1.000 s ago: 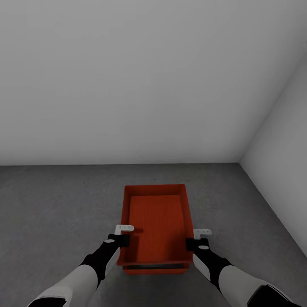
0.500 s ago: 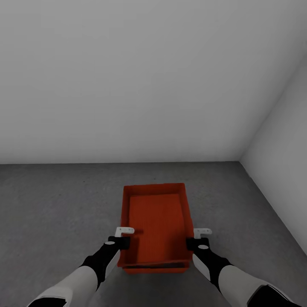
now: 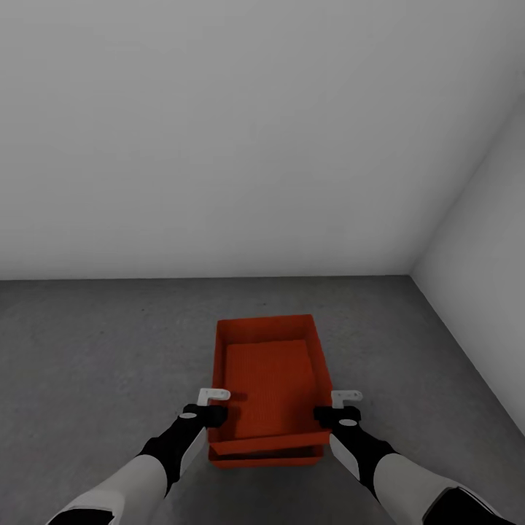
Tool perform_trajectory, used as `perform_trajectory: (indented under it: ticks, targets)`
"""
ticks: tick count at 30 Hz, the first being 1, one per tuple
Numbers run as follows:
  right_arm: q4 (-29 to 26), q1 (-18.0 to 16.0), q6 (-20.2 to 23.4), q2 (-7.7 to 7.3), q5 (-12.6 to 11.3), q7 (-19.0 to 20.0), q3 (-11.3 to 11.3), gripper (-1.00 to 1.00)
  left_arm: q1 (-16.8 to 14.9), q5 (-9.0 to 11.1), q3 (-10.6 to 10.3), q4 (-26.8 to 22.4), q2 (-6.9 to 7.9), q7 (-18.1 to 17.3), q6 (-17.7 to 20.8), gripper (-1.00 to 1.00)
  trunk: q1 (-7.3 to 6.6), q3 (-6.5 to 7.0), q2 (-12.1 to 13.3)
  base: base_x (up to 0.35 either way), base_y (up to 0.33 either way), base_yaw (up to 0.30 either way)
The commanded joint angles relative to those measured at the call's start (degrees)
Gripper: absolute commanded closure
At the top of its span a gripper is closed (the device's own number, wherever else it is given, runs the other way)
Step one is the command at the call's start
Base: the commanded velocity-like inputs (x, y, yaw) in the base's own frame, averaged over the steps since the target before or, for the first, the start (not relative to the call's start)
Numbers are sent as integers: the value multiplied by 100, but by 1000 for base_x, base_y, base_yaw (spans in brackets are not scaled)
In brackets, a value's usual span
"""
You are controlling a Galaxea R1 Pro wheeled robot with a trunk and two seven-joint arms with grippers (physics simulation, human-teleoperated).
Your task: Move the two storage containers from the living room to the garage. In the garage, place one container on the floor and stack the other container on top of it (either order is fine).
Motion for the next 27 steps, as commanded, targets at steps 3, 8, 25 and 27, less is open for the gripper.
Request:
perform_trajectory:
  ticks: [3,8,25,27]
  targets:
    - [-2,-4,-9,-1,-55,-29,49,-100,0,-39,-3,-12,1,17,36,-100,-1,-4,-2,0,0,0]
    - [-2,-4,-13,-2,-53,-29,49,-100,0,-39,-2,-17,7,14,36,-100,-1,-4,-2,0,0,0]
    - [-2,-4,-15,-1,-51,-38,49,-100,0,-39,-2,-21,7,-3,36,-100,-1,-4,-2,0,0,0]
    - [-2,-4,-15,-1,-51,-38,49,-100,0,-38,-2,-21,7,-5,36,-100,-1,-4,-2,0,0,0]
